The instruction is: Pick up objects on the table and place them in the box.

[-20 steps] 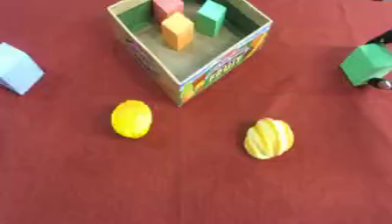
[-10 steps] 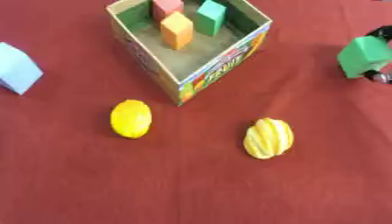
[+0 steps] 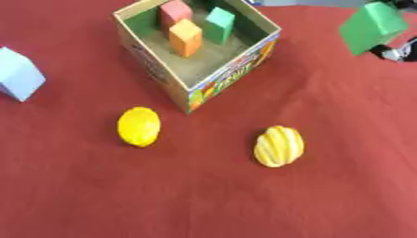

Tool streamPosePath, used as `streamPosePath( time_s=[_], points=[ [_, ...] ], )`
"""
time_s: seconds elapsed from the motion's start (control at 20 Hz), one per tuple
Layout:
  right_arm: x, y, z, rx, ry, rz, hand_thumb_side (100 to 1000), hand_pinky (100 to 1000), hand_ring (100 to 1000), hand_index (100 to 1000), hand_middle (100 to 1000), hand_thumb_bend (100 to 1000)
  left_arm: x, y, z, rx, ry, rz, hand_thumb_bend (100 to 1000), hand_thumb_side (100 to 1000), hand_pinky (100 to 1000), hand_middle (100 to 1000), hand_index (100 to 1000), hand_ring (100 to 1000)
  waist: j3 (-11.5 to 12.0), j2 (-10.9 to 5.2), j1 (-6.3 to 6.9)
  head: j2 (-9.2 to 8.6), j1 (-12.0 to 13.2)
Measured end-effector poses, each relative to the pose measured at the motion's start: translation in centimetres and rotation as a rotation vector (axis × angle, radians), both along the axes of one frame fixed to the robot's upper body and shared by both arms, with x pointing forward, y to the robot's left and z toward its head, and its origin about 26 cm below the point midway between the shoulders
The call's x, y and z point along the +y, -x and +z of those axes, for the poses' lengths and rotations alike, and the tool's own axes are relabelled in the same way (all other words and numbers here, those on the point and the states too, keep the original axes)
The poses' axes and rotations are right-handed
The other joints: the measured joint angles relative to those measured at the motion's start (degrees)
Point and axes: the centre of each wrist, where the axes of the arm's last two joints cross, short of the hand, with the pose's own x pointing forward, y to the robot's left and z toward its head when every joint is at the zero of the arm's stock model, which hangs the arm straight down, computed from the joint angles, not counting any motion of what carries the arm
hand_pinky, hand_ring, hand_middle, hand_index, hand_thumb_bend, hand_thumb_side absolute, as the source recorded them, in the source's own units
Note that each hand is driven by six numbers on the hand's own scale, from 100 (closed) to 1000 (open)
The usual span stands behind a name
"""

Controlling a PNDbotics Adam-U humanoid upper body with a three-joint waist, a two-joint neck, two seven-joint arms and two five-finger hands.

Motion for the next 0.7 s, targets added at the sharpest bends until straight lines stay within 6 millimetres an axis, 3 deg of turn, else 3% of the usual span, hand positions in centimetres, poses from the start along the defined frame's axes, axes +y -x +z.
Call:
streamPosePath(
  time_s=[0.3,0.7],
  points=[
    [5.5,-0.7,2.9,0.035,0.05,0.162,140,845,741,694,593,100,0.0,0.0,0.0,-0.001,-0.007,0.0,100,508,756,556,816,569,0.4,-1.47,-1.32,0.77,-0.5],
    [11.3,-5.1,3.2,0.086,0.04,0.25,121,837,749,708,598,100,-0.2,-0.1,0.2,-0.009,-0.017,-0.012,100,506,757,557,816,569,1.8,-2.11,-1.93,1.24,-1.9]
  ],
)
